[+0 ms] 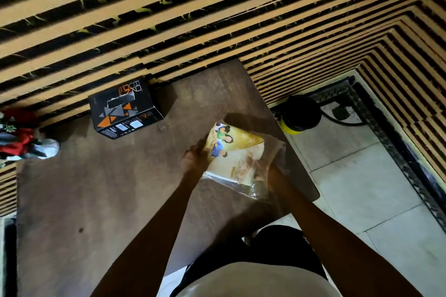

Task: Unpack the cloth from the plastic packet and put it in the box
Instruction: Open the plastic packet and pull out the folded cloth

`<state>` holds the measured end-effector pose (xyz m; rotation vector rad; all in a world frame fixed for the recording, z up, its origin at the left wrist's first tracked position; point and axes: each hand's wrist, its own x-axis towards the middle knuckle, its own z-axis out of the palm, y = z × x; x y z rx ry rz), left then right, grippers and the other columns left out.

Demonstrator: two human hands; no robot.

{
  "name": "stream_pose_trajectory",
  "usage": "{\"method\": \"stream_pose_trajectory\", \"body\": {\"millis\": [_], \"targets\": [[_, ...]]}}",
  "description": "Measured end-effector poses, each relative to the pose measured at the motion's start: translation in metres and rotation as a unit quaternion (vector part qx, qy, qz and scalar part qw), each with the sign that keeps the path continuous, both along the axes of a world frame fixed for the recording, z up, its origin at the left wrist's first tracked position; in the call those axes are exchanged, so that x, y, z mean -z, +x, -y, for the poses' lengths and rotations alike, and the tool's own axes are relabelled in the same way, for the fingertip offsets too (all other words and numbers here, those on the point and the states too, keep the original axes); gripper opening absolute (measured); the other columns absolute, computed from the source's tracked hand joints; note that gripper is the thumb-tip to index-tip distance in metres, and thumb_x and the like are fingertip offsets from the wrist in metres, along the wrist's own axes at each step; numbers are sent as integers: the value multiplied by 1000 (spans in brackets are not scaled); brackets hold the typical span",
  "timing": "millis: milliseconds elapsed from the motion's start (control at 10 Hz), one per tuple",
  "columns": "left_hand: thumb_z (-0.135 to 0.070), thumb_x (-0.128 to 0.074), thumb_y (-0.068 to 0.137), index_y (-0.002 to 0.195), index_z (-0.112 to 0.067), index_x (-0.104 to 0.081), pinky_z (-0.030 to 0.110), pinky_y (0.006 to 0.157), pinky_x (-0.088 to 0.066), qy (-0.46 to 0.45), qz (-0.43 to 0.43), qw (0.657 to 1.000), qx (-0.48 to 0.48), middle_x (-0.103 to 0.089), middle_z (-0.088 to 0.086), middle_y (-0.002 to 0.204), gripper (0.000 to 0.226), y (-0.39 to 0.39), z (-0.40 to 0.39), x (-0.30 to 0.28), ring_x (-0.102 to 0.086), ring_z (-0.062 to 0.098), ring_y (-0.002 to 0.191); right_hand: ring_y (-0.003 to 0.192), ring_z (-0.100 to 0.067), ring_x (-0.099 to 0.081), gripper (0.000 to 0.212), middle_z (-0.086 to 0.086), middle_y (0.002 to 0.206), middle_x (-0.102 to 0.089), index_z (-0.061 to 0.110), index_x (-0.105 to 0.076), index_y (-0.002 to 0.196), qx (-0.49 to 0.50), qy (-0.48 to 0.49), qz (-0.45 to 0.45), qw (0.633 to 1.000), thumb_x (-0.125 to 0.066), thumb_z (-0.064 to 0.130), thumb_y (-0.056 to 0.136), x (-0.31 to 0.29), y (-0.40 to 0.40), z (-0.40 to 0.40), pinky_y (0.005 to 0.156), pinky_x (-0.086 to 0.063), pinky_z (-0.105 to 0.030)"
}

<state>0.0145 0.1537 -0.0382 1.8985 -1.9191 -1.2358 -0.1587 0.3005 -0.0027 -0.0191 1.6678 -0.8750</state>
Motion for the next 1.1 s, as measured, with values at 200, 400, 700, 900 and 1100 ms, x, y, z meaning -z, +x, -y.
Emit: {"method": "stream_pose_trajectory", "body": {"millis": [200, 400, 700, 900, 1100], "targets": [[-8, -67, 82, 67, -13, -64, 26, 62, -55, 97, -98, 979, -149, -65, 20, 75, 17, -1, 11, 14, -58, 24, 73, 121, -31, -58, 48, -8, 133, -60, 16, -50, 134, -20, -39, -18, 999, -51, 40, 92, 34, -31, -6, 102, -47, -49], [-4, -70, 76, 85, 1, -74, 37, 82, -54, 33, -73, 959, -271, -74, 24, 91, 11, 19, 27, 24, -70, 34, 88, 100, -28, -62, 40, -9, 118, -62, 13, -48, 132, 143, -117, -146, 972, -57, 9, 93, 12, -80, -6, 67, -57, -31], [-13, -77, 72, 87, -2, -72, 36, 75, -56, 73, -146, 919, -359, -74, 18, 88, 19, 8, 6, 30, -68, 26, 79, 102, -17, -70, 36, 1, 115, -72, 19, -54, 126, 177, -235, 15, 956, -46, 2, 95, -24, -128, -33, 77, -61, -38], [-7, -74, 79, 72, -14, -60, 46, 77, -54, 100, -235, 893, -370, -66, 14, 86, 17, -15, -6, 29, -62, 25, 74, 89, -22, -71, 31, -12, 108, -71, 8, -58, 113, -86, -110, -3, 990, -59, -8, 86, 1, -93, -34, 84, -58, -42], [1, -70, 81, 66, -17, -53, 20, 50, -43, 116, -293, 869, -380, -57, 8, 71, 29, -15, -9, 28, -53, 19, 62, 112, -35, -62, 25, -11, 109, -68, 20, -65, 102, -240, -16, -17, 971, -73, 8, 80, 35, -75, -40, 99, -46, -58]]}}
